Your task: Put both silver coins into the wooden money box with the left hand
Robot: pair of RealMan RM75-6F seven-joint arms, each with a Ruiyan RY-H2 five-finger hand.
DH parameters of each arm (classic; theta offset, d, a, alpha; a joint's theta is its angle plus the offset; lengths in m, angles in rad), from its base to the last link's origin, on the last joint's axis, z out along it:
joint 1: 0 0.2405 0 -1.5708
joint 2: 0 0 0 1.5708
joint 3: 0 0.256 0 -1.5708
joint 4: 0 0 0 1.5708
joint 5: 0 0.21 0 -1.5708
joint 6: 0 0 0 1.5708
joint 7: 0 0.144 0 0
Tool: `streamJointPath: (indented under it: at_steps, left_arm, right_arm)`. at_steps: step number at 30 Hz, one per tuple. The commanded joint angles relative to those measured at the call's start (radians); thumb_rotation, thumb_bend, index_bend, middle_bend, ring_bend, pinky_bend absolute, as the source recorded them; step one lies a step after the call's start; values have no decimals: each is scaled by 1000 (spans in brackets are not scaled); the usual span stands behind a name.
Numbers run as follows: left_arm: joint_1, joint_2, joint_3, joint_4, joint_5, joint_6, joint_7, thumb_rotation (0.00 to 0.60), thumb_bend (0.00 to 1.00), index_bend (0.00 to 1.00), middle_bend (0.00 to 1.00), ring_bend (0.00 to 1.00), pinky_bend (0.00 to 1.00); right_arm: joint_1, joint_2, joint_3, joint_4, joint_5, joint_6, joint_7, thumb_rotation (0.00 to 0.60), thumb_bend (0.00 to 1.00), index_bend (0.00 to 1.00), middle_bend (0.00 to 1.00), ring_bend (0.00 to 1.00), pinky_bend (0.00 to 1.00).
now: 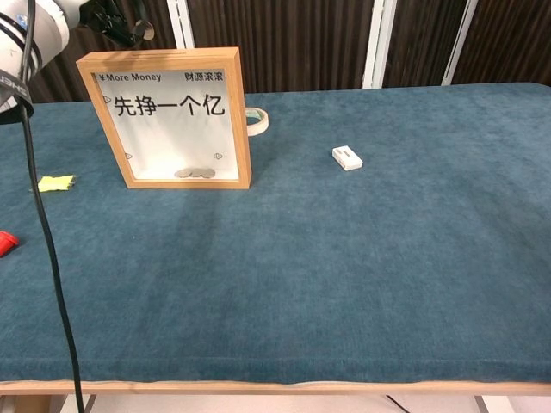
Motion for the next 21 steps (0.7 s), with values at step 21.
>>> streamJointPath:
  at_steps: [21]
  left_arm:
    - [-26,-44,57,60,26,23,-28,600,490,649,1000,1000,1000]
  right_arm:
    - [-5,3,-3,-4,-2,5,-6,600,99,0,0,0,0]
